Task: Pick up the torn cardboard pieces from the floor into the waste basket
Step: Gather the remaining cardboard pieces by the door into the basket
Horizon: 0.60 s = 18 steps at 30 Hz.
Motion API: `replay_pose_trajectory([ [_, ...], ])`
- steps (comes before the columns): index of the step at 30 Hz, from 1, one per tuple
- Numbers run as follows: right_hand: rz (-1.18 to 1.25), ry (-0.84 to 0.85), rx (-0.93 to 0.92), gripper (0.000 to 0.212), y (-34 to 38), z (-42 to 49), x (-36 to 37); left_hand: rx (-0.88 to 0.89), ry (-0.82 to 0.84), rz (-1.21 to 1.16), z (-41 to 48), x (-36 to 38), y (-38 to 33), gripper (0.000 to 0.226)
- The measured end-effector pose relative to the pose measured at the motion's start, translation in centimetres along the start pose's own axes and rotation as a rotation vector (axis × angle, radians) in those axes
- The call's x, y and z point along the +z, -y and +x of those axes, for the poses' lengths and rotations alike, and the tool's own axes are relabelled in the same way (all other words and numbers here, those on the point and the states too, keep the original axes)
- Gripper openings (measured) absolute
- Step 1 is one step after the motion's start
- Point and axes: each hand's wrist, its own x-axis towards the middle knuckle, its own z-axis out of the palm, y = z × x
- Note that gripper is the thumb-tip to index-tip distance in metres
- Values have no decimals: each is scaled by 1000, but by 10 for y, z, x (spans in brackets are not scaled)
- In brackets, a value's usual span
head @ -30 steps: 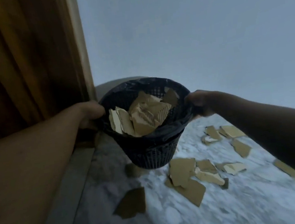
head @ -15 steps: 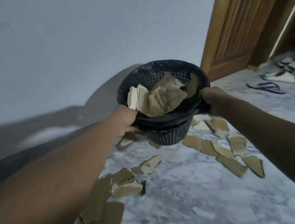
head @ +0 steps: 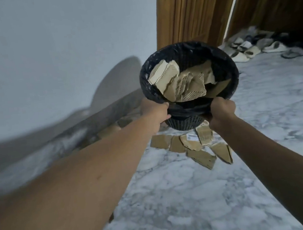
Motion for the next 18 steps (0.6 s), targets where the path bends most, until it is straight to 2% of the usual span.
replay_pose_trajectory([
  [3,0,-149,-45,30,14,19,-49,158,83,155,-12,50,8,80],
  [4,21,-191,-57,28,19,24,-68,218,112,223,-21,68,8,73],
  [7,80,-289,-80,30,32,34,-122,317,272,408,-41,117,10,32],
  [9,115,-358,-73,30,37,37,-157,367,441,516,-59,148,15,23],
  [11,155,-421,-53,33,37,40,-186,408,598,597,-74,172,21,25],
  [14,175,-464,7,45,34,45,-222,417,741,702,-91,197,27,32],
  [18,104,-442,99,42,30,48,-253,372,885,776,-102,221,36,56],
])
